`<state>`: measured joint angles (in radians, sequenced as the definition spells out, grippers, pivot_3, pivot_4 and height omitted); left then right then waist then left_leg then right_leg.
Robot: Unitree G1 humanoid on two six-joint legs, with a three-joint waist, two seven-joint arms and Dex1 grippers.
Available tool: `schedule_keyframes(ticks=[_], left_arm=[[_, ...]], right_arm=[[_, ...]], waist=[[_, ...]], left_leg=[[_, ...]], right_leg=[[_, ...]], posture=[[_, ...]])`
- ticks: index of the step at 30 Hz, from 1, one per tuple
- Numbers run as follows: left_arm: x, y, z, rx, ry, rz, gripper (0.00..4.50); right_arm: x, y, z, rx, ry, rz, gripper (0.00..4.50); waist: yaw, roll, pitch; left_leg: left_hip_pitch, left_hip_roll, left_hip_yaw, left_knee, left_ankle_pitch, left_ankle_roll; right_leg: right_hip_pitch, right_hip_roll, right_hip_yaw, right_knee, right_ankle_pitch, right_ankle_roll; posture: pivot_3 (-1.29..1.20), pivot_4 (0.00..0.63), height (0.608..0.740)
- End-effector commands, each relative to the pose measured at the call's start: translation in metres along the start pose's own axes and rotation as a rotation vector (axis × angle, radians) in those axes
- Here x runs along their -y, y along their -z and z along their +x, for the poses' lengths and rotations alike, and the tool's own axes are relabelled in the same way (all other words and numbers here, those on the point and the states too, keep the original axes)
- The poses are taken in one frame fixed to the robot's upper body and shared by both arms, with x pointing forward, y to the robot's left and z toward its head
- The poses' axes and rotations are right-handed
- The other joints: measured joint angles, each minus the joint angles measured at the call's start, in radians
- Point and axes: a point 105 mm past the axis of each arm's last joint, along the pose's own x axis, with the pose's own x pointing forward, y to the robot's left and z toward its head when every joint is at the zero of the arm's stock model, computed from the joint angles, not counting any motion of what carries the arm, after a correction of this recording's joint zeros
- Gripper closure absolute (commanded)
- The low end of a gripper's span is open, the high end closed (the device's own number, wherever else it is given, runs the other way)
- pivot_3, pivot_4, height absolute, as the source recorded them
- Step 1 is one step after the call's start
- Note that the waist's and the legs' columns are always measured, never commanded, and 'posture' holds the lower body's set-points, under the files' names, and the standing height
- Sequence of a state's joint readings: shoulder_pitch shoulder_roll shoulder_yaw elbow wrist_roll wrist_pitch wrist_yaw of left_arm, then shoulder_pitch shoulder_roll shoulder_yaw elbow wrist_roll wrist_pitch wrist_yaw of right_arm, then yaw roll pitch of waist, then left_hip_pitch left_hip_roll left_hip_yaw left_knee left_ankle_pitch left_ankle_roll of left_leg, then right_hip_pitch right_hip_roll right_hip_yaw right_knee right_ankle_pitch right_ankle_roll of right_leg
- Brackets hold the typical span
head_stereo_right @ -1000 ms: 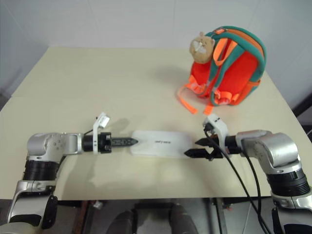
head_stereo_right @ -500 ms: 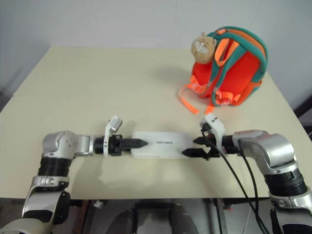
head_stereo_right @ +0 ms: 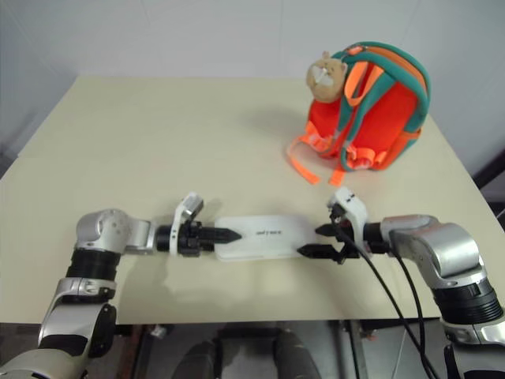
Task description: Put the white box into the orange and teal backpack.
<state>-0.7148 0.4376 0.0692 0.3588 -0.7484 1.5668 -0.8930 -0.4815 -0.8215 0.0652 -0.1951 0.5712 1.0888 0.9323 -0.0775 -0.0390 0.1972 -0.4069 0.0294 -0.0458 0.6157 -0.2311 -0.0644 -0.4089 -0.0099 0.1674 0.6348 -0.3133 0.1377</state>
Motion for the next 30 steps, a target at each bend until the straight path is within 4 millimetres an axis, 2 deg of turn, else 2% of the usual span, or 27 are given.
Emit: schedule_keyframes(ticks=[1, 4, 11, 13, 16, 18, 20, 25, 30], left_arm=[[0.016, 0.0, -0.004, -0.014, 0.066, 0.009, 2.38], [0.015, 0.003, -0.006, -0.019, 0.065, 0.0, 3.19], [0.021, 0.005, -0.01, -0.011, 0.104, 0.011, 3.23], [0.024, -0.003, -0.024, 0.052, 0.082, 0.045, 3.23], [0.024, -0.009, -0.036, 0.106, 0.052, 0.08, 3.23], [0.017, -0.014, -0.051, 0.178, -0.01, 0.113, 3.23], [0.013, -0.015, -0.059, 0.216, -0.038, 0.122, 3.23], [0.005, -0.008, -0.067, 0.25, -0.079, 0.124, 3.23], [0.002, 0.003, -0.066, 0.255, -0.089, 0.133, 3.23]], right_arm=[[0.002, -0.003, -0.008, 0.021, 0.011, -0.035, 0.0], [0.006, -0.001, -0.009, 0.027, 0.02, -0.038, 0.0], [0.016, -0.002, -0.015, 0.063, 0.065, -0.059, 0.0], [0.043, -0.022, -0.032, 0.168, 0.224, -0.088, 0.0], [0.061, -0.039, -0.046, 0.265, 0.336, -0.105, 0.0], [0.083, -0.062, -0.065, 0.388, 0.491, -0.125, 0.0], [0.096, -0.073, -0.076, 0.457, 0.577, -0.118, 0.0], [0.111, -0.095, -0.077, 0.554, 0.613, -0.104, 0.0], [0.122, -0.138, -0.055, 0.652, 0.615, -0.118, 0.0]], waist=[[-0.003, 0.0, 0.0], [-0.005, 0.0, 0.0], [-0.005, 0.0, 0.0], [-0.006, 0.0, 0.0], [-0.006, 0.0, 0.0], [-0.01, 0.0, 0.0], [-0.01, 0.0, 0.0], [-0.007, 0.0, 0.0], [-0.019, 0.0, 0.001]], left_leg=[[0.0, 0.0, 0.0, 0.0, 0.0, 0.0], [0.0, 0.0, 0.0, 0.0, 0.0, 0.0], [0.0, 0.0, 0.0, 0.0, 0.0, 0.0], [0.0, 0.0, 0.0, 0.0, 0.0, 0.0], [0.0, 0.0, 0.001, 0.0, 0.0, 0.0], [0.0, 0.0, 0.0, 0.0, 0.0, 0.0], [0.001, 0.0, 0.001, 0.0, 0.0, 0.0], [0.0, 0.0, 0.001, -0.001, 0.0, -0.001], [0.001, 0.001, 0.002, -0.001, 0.0, -0.001]], right_leg=[[0.0, 0.0, 0.0, 0.0, 0.0, 0.0], [0.0, 0.0, 0.0, 0.0, 0.0, 0.0], [0.0, 0.0, 0.0, 0.0, 0.0, 0.0], [0.0, 0.0, 0.0, 0.0, 0.0, 0.0], [-0.001, 0.0, 0.001, 0.0, 0.0, 0.0], [-0.001, 0.0, 0.001, 0.001, 0.0, 0.0], [-0.001, 0.0, 0.001, 0.001, 0.0, 0.0], [-0.001, 0.0, 0.001, 0.0, 0.0, 0.0], [-0.001, 0.0, 0.002, 0.0, 0.0, 0.0]], posture=[[0.0, 0.15, 0.74], [0.0, 0.15, 0.74], [0.0, 0.15, 0.74], [0.0, 0.15, 0.74], [0.0, 0.15, 0.74], [0.0, 0.15, 0.74], [0.0, 0.15, 0.74], [0.0, 0.15, 0.74], [0.0, 0.15, 0.74]])
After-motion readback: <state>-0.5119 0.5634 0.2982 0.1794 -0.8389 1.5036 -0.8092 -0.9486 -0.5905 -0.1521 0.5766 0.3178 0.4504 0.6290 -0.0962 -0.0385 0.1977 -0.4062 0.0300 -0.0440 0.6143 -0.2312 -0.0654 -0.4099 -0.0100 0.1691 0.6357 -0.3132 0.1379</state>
